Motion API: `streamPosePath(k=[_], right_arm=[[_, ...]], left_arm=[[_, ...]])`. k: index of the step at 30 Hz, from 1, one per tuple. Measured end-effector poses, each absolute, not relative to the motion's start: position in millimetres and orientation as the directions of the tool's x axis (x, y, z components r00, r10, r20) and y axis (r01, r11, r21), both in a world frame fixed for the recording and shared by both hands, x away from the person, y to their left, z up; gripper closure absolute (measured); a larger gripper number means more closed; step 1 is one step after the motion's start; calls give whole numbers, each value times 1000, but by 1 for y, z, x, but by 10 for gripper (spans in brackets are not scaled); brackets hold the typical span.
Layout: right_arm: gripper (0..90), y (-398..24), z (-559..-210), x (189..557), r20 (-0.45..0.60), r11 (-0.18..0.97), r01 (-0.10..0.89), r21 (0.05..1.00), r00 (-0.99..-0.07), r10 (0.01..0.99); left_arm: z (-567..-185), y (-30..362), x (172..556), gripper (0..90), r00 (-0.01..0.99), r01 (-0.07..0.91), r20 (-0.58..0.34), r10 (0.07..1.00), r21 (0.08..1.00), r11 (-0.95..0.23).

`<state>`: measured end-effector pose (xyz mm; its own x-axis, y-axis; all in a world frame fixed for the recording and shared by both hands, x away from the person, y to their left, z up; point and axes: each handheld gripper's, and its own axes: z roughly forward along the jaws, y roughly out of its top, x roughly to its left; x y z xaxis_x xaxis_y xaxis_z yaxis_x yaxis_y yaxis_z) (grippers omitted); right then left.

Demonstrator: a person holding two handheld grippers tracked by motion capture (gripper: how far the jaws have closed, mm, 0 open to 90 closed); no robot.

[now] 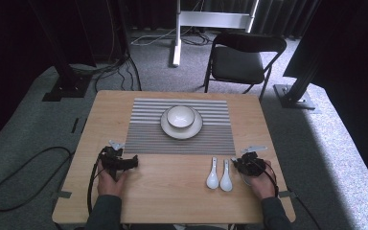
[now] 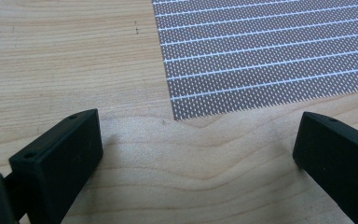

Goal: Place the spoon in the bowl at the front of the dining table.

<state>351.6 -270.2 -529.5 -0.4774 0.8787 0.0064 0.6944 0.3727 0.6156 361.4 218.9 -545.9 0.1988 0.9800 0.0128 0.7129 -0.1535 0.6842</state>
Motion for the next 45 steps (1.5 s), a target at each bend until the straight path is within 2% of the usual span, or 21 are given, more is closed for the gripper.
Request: streamPosePath(k=[3,15,21,38,45], right_arm=[[697,-272,-529,352,6,372,704,605,-471,882],[696,-281,-524,353,30,379,739,557,-473,880],[751,-278,-523,353,-3,389,743,545,-462,887],[754,-282,-520,350,22,364,710,603,-471,882],[755,-287,-510,346,56,316,665,677,-474,879]], left_arm=[[-546,219,361,17,199,713,13,980,684,-153],[-546,218,361,17,195,714,12,981,684,-150],[-546,218,361,17,194,714,12,981,684,-150],[-546,218,361,17,194,714,12,981,684,-149],[-546,218,361,17,194,714,12,981,684,-149]])
